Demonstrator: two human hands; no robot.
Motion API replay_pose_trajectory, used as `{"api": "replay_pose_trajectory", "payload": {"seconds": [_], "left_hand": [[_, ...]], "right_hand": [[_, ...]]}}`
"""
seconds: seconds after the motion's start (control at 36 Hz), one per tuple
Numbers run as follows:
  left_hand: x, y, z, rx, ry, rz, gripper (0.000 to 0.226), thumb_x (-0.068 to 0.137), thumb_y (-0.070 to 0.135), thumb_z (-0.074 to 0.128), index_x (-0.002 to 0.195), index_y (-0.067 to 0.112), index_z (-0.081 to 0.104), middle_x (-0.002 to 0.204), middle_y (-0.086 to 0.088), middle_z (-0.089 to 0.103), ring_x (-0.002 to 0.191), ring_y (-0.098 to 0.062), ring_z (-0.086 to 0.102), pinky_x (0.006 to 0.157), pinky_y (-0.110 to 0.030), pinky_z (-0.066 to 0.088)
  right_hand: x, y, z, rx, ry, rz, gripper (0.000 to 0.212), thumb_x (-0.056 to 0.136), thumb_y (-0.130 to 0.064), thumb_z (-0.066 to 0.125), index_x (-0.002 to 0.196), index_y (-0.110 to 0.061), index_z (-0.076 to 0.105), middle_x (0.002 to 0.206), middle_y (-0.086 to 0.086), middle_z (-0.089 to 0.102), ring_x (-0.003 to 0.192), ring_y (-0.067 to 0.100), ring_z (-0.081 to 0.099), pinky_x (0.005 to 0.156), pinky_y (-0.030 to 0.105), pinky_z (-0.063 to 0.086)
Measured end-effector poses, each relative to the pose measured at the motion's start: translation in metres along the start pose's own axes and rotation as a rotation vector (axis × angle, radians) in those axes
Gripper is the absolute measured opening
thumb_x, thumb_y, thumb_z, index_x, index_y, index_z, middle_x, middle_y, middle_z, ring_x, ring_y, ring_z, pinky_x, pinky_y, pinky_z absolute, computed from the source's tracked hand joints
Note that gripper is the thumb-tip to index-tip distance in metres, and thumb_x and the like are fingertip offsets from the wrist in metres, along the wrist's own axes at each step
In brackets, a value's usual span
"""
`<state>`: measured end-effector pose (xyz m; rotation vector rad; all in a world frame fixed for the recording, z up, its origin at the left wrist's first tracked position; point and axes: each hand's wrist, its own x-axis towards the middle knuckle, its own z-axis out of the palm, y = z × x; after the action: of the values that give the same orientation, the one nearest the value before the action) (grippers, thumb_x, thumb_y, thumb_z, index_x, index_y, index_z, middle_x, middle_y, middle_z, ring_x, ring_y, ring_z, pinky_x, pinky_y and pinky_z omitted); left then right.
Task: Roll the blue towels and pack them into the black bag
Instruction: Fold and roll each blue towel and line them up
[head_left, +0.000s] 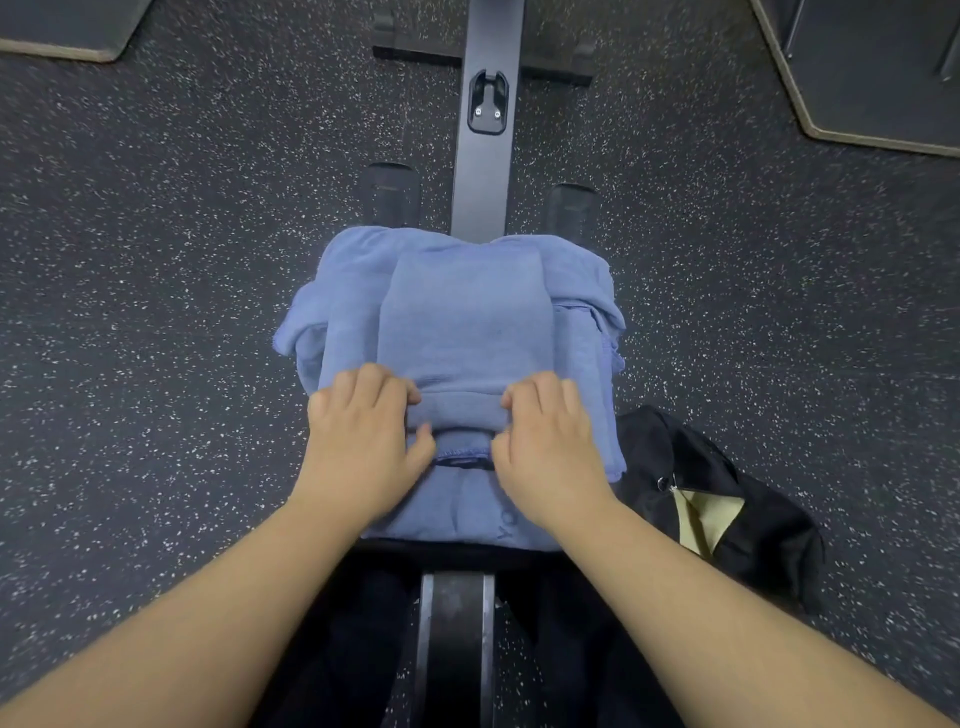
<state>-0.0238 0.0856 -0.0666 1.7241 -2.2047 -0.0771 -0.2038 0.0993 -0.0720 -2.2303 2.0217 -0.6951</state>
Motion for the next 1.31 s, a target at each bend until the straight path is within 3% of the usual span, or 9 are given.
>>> {"api": "replay_pose_trajectory", "payload": {"seconds": [0.17,0.31,0.39,0.67,0.86,0.94,1.06,1.17,1.31], "left_hand": [[0.002,-0.005,0.003,0.049,-0.028,0.046,0.036,0.07,0.043,0.046,0.09,0.015,0.058,0.093,-0.009,0.056,0.087,-0.025,0.038,0.065,-0.035,0.019],[0.005,-0.006,0.007,0.049,0.019,0.054,0.032,0.083,0.033,0.042,0.093,0.012,0.064,0.094,-0.009,0.061,0.092,-0.024,0.039,0.069,-0.036,0.022],[0.007,-0.007,0.008,0.027,0.023,0.048,0.031,0.087,0.033,0.041,0.094,0.013,0.064,0.095,-0.005,0.062,0.096,-0.022,0.041,0.071,-0.035,0.022],[0.011,-0.015,0.0,-0.087,-0.141,0.053,0.039,0.082,0.02,0.035,0.117,0.034,0.047,0.101,0.0,0.055,0.094,-0.022,0.042,0.07,-0.027,0.009],[0.015,-0.019,-0.015,-0.17,-0.129,0.066,0.03,0.088,0.034,0.034,0.113,0.041,0.05,0.097,0.01,0.06,0.1,-0.016,0.04,0.072,-0.026,0.009],[0.012,-0.027,-0.018,-0.188,-0.148,0.106,0.028,0.085,0.032,0.049,0.11,0.042,0.059,0.096,0.015,0.062,0.1,-0.013,0.039,0.071,-0.026,0.009],[0.004,-0.031,-0.022,-0.221,-0.185,0.087,0.035,0.081,0.034,0.055,0.114,0.046,0.053,0.091,0.026,0.051,0.099,-0.01,0.036,0.072,-0.029,0.013],[-0.002,-0.024,-0.022,-0.17,-0.247,0.013,0.036,0.086,0.041,0.041,0.114,0.047,0.062,0.095,0.018,0.059,0.099,-0.01,0.032,0.072,-0.028,0.01],[0.002,-0.01,-0.022,-0.046,-0.393,-0.096,0.034,0.103,0.033,0.032,0.129,0.048,0.049,0.103,0.014,0.048,0.103,-0.014,0.029,0.072,-0.028,0.008]], "right_hand": [[0.001,0.005,0.002,-0.088,-0.039,-0.035,0.039,0.058,-0.001,0.076,0.091,-0.01,0.058,0.089,0.008,0.056,0.083,0.023,0.037,0.07,0.033,0.031],[0.006,0.013,-0.001,-0.062,-0.057,-0.108,0.019,0.078,-0.011,0.058,0.096,-0.012,0.062,0.094,0.004,0.058,0.091,0.023,0.046,0.077,0.029,0.029],[0.01,0.013,-0.003,-0.055,-0.067,-0.104,0.024,0.084,-0.02,0.043,0.095,-0.014,0.062,0.093,0.002,0.058,0.091,0.021,0.047,0.076,0.03,0.028],[0.02,0.012,-0.01,0.0,-0.091,-0.044,0.013,0.083,-0.013,0.056,0.096,-0.011,0.059,0.084,0.003,0.062,0.078,0.028,0.058,0.074,0.032,0.023],[0.025,0.016,-0.026,-0.012,-0.309,-0.075,0.022,0.1,-0.019,0.044,0.119,-0.014,0.054,0.111,0.0,0.06,0.105,0.023,0.048,0.089,0.029,0.019],[0.021,0.016,-0.033,-0.006,-0.359,-0.074,0.026,0.101,-0.023,0.042,0.124,-0.016,0.051,0.116,-0.002,0.057,0.11,0.021,0.046,0.093,0.028,0.016],[0.014,0.013,-0.04,-0.017,-0.436,-0.076,0.027,0.102,-0.027,0.039,0.126,-0.019,0.048,0.12,-0.003,0.057,0.113,0.019,0.044,0.092,0.027,0.015],[0.009,0.013,-0.043,-0.029,-0.503,-0.025,0.026,0.103,-0.03,0.035,0.125,-0.02,0.047,0.12,-0.004,0.057,0.112,0.02,0.045,0.089,0.029,0.016],[0.006,0.01,-0.041,-0.043,-0.499,0.021,0.024,0.104,-0.029,0.031,0.117,-0.019,0.048,0.11,-0.002,0.056,0.105,0.023,0.045,0.076,0.032,0.016]]}}
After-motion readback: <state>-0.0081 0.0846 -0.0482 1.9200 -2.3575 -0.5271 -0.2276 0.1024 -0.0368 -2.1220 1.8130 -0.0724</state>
